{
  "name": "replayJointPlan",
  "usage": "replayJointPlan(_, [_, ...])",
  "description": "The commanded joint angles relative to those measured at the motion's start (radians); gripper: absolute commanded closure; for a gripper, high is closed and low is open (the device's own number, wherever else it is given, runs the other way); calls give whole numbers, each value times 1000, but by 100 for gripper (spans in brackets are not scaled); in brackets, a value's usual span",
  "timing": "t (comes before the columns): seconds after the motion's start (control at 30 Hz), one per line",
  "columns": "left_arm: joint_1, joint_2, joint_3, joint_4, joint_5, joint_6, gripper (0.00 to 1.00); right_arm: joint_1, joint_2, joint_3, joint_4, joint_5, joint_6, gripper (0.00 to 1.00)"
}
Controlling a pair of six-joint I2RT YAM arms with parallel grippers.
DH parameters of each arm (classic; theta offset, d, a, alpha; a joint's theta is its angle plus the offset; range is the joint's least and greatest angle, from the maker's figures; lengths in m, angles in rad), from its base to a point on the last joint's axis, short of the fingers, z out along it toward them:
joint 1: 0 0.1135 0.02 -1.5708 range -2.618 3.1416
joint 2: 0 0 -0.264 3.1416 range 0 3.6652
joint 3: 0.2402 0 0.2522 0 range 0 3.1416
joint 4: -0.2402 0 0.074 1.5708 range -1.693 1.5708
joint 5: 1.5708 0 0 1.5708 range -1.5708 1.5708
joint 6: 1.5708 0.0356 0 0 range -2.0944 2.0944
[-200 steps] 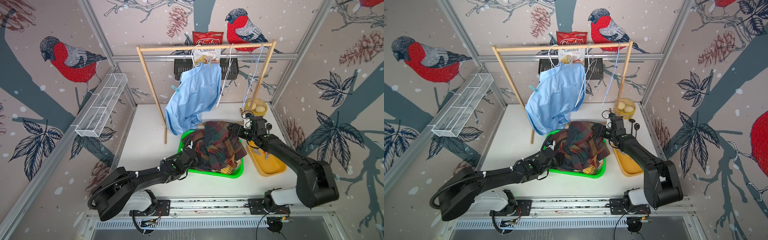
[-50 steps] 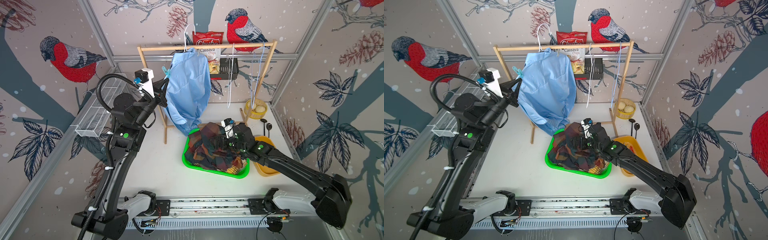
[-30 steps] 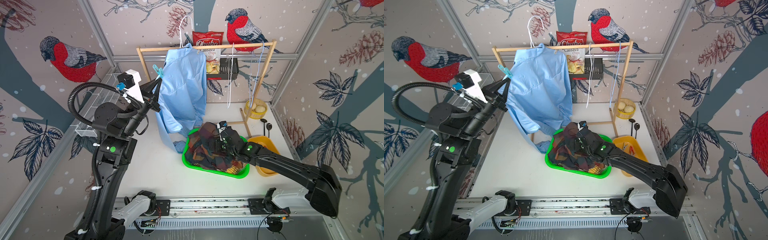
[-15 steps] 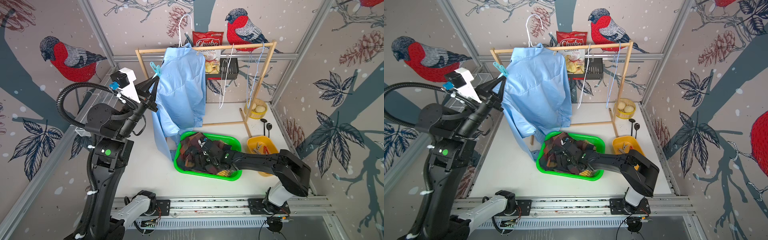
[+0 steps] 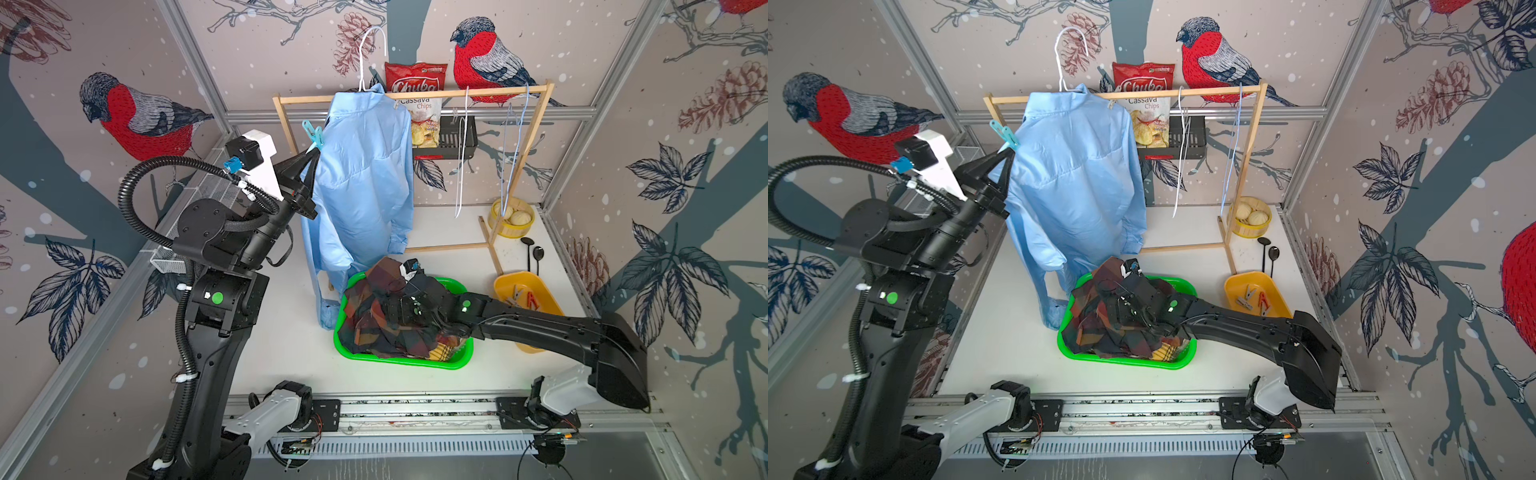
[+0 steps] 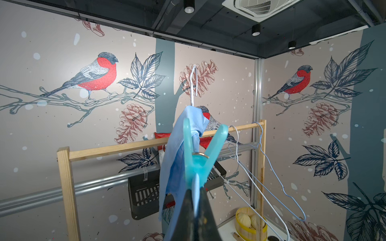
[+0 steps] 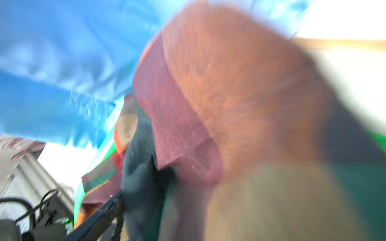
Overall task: Remove the clothespins securing long-sleeve shirts to the hanger
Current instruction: Move the bin to the center of the board, then place the long-sleeve shirt at the bin.
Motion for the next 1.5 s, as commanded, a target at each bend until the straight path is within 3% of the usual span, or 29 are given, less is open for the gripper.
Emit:
replayJointPlan(0.0, [-2, 7, 20, 125, -29, 16, 100, 5, -31, 42, -151, 84, -41, 0])
replayJointPlan(0.2, [-3, 34, 52, 122, -29, 24, 100, 1, -150, 84, -193, 38, -85, 0])
replayJointPlan(0.33, [-2, 43, 54, 133, -23, 14, 100, 35, -210, 77, -76, 4, -153, 0])
replayJointPlan(0.53, [-2, 69, 94, 137, -15, -3, 100, 197, -19, 212, 141, -116, -332, 0])
replayJointPlan(0.77, [-2, 73, 117, 129, 3, -26, 100, 238, 259, 426, 296, -253, -378, 0])
replayJointPlan(0.9, [-3, 51, 111, 125, 7, -35, 100, 207, 366, 431, 506, -212, -379, 0])
replayJointPlan(1.0, [-4, 28, 109, 115, 12, -39, 100, 142, 465, 506, 547, -167, -363, 0])
replayJointPlan(1.23, [-3, -90, 59, 79, -10, -32, 100, -9, 613, 785, 466, -27, -400, 0])
replayJointPlan(1.47, [-4, -215, 22, 49, 9, -46, 100, -92, 673, 983, 349, 103, -464, 0])
